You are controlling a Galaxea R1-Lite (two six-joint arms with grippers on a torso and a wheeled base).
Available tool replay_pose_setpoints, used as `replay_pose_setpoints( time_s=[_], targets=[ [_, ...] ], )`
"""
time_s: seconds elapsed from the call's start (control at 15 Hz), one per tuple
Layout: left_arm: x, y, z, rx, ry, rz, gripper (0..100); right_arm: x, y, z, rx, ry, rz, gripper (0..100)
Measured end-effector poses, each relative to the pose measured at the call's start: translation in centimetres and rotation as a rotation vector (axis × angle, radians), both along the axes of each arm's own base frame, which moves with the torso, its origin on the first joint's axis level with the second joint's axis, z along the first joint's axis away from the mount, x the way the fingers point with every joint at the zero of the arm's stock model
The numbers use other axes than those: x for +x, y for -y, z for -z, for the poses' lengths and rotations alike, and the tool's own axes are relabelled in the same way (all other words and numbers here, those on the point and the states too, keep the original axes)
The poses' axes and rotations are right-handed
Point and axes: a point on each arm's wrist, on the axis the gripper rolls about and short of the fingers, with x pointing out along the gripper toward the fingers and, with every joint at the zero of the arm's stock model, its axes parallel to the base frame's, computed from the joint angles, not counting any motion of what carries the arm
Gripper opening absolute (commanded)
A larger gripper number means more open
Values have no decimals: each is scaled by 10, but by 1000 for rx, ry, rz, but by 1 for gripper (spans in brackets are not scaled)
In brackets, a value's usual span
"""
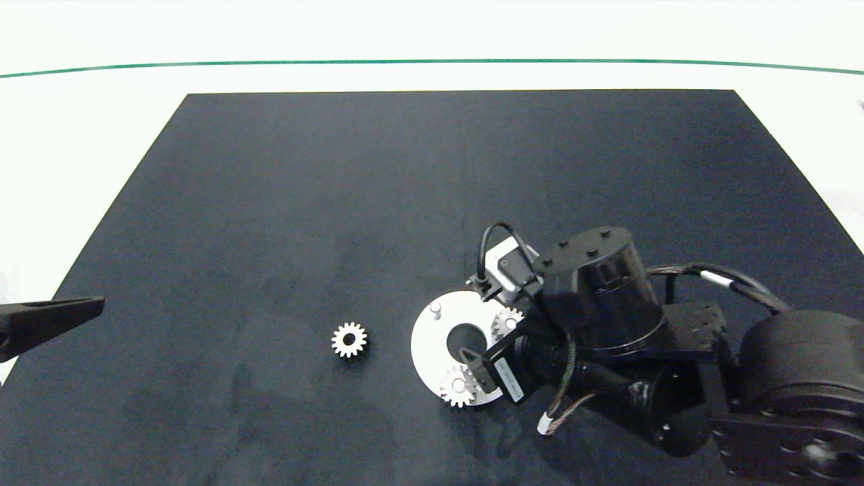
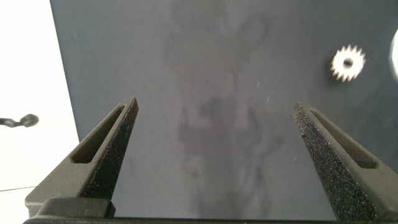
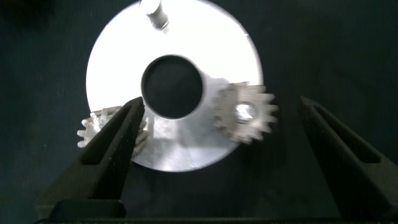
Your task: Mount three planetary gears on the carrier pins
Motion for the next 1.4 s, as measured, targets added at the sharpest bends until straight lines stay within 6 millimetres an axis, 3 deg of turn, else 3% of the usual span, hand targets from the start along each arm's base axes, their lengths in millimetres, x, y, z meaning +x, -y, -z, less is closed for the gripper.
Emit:
replay_pose_setpoints(
  time_s=[0.2, 0.4, 0.6, 0.73, 1.0, 1.27, 1.4],
  targets=[
    [7, 4, -1, -16, -6, 28, 100, -26, 37, -42, 46, 58, 25, 100],
    [30, 23, 2, -9, -45, 160, 100, -78, 103, -89, 116, 127, 49, 100],
    [56, 48, 22, 12, -164, 275, 100, -129, 171, -107, 167, 213, 93, 100],
    [58, 76, 35, 35, -201, 424, 100, -151, 200, -114, 181, 284, 132, 100],
    [59, 125, 59, 104, -196, 608, 100, -168, 218, -119, 221, 349, 147, 100],
    [85, 170, 86, 251, -144, 630, 100, -174, 223, -120, 228, 371, 145, 100],
    [100, 179, 94, 335, -114, 658, 100, -175, 224, -120, 230, 373, 145, 100]
  ],
)
